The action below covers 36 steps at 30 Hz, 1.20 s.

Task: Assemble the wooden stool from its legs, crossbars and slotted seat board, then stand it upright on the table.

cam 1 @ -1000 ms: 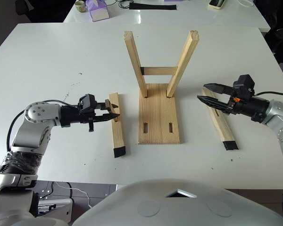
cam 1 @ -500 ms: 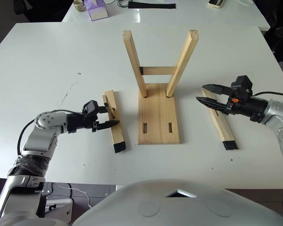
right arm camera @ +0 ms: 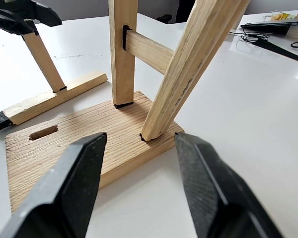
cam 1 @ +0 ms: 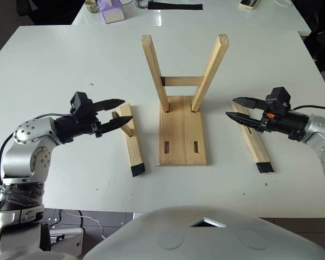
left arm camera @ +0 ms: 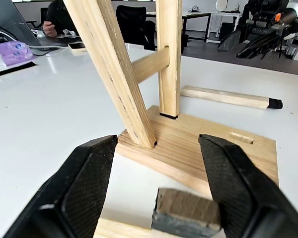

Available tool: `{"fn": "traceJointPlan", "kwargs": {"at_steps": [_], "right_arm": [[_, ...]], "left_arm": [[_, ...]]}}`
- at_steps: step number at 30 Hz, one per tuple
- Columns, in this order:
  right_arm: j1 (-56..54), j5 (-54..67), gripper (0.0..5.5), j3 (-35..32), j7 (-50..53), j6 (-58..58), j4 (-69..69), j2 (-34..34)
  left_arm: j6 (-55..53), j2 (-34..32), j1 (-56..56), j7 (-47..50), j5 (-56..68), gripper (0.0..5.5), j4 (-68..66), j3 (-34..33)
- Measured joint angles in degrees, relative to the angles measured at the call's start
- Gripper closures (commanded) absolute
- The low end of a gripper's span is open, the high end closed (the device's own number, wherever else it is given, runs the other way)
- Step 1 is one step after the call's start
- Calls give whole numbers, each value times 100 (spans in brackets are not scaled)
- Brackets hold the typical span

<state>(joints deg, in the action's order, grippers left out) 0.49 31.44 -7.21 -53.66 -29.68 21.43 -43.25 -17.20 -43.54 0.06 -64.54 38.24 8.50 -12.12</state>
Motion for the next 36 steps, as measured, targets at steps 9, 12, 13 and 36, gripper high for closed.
{"fn": "traceJointPlan", "kwargs": {"at_steps": [9,12,13,36], "right_arm": [[23,-6,300,3,23,36,5,12],[29,-7,300,14,37,53,6,22],[29,-7,300,15,38,57,6,22],[90,-216,300,275,34,169,70,58]], "left_arm": [[-873,113,-588,463,806,246,305,-347],[-1017,153,-641,530,990,246,398,-372],[-1111,179,-670,582,1143,246,453,-428],[-925,1051,-614,924,869,246,79,94]]}}
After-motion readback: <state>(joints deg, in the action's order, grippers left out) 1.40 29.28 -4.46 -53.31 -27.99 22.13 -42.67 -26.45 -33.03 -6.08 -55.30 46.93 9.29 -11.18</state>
